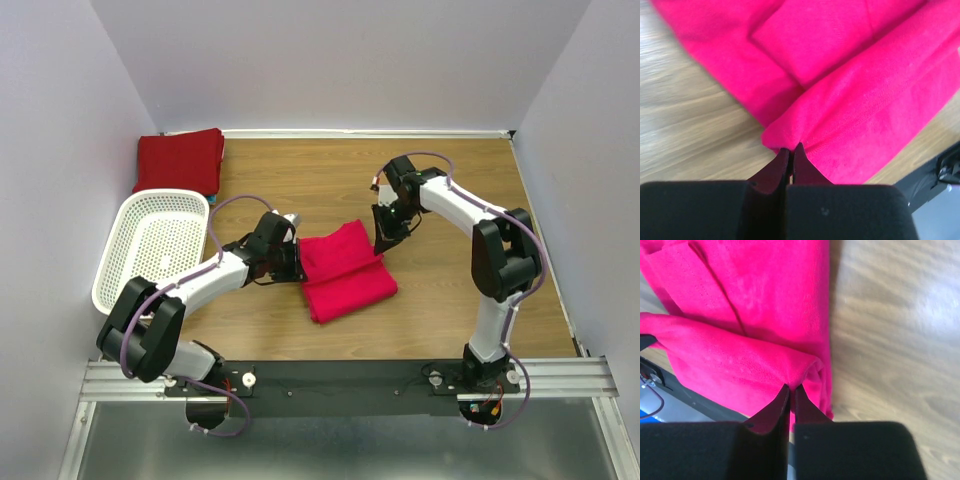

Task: Fold and stack the t-shirts
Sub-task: Fold the tshirt

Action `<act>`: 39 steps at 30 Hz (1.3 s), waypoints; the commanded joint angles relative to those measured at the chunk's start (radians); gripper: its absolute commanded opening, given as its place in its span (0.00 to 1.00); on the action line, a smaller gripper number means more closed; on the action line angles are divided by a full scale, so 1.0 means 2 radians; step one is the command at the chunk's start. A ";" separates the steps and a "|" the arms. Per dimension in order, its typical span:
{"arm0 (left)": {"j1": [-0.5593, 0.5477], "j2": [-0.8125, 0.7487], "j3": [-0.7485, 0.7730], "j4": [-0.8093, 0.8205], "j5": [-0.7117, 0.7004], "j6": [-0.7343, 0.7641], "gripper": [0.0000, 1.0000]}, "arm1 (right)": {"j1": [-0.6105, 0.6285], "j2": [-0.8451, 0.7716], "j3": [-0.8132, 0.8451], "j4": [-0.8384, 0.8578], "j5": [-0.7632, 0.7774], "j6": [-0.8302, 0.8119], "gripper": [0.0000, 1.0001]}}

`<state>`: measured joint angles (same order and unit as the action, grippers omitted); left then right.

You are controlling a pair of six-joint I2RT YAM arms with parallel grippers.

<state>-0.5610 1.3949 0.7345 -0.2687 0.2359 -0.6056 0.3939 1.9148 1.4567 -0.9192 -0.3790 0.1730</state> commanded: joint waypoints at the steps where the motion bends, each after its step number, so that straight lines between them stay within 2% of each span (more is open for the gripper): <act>1: 0.029 -0.005 -0.021 -0.020 -0.031 -0.005 0.00 | -0.005 0.021 0.037 0.006 0.016 -0.024 0.14; 4: 0.034 0.001 -0.022 -0.016 -0.027 -0.002 0.00 | -0.005 0.035 0.051 0.013 0.015 -0.023 0.22; 7: 0.034 0.001 -0.020 -0.009 -0.021 0.000 0.11 | -0.004 0.042 0.062 0.018 0.017 -0.018 0.29; 9: 0.034 0.000 -0.009 -0.008 -0.026 0.003 0.35 | -0.005 0.040 0.073 0.026 0.022 -0.007 0.30; 10: 0.034 0.000 -0.004 -0.008 -0.028 0.004 0.36 | -0.005 0.037 0.073 0.027 0.022 -0.003 0.31; 11: 0.034 -0.001 0.002 -0.014 -0.033 0.006 0.51 | -0.005 0.034 0.078 0.027 0.023 0.000 0.33; 13: 0.034 -0.007 0.024 -0.023 -0.049 0.013 0.66 | -0.003 0.014 0.076 0.028 0.024 0.006 0.41; 14: 0.035 -0.011 0.032 -0.032 -0.055 0.016 0.76 | -0.001 0.007 0.073 0.028 0.029 0.006 0.44; 16: 0.035 -0.020 0.060 -0.044 -0.079 0.026 0.79 | 0.009 -0.021 0.055 0.029 0.040 0.012 0.49; 22: 0.055 -0.003 0.126 -0.061 -0.114 0.066 0.78 | 0.065 -0.101 -0.057 0.067 0.052 0.058 0.50; 27: 0.066 0.078 0.170 -0.050 -0.133 0.096 0.61 | 0.119 -0.147 -0.134 0.124 0.022 0.102 0.50; 31: 0.067 0.170 0.219 -0.054 -0.120 0.112 0.49 | 0.124 -0.144 -0.166 0.147 0.016 0.103 0.50; 32: 0.067 0.180 0.223 -0.056 -0.120 0.114 0.44 | 0.124 -0.141 -0.172 0.147 0.025 0.102 0.49; 35: 0.067 0.198 0.217 -0.049 -0.096 0.115 0.39 | 0.124 -0.128 -0.177 0.149 0.030 0.094 0.48; 39: 0.067 0.195 0.182 -0.050 -0.076 0.111 0.33 | 0.123 -0.108 -0.182 0.150 0.075 0.088 0.47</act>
<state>-0.4274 1.8053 1.1412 -0.3611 0.0307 -0.3988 0.6415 1.6577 1.1095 -0.6552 -0.3172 0.3511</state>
